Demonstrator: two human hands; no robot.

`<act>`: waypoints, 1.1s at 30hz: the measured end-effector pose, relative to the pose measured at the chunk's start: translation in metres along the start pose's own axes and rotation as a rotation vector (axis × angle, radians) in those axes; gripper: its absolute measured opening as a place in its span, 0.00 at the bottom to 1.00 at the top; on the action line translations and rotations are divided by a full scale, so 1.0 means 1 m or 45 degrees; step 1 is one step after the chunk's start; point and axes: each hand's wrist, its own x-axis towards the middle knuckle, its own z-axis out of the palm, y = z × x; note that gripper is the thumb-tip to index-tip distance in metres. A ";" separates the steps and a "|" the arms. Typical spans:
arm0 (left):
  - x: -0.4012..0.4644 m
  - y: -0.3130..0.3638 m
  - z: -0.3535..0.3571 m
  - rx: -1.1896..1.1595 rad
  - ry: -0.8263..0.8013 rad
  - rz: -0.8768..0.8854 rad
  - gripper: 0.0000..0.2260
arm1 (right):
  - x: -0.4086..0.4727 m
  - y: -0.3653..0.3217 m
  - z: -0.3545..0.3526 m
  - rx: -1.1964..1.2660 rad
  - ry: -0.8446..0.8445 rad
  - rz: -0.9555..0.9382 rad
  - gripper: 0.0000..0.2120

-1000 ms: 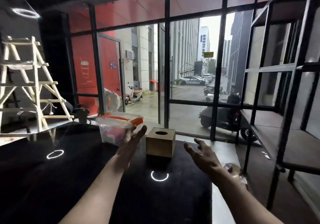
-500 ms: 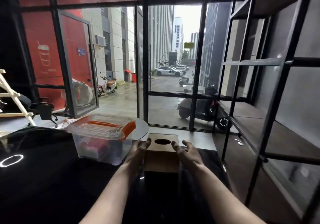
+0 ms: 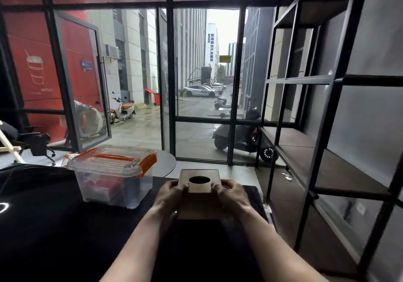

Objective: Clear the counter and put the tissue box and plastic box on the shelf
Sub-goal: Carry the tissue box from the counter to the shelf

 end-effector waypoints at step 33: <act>-0.237 -0.014 0.428 0.084 -0.257 0.134 0.15 | -0.095 0.171 -0.457 0.139 0.221 -0.041 0.35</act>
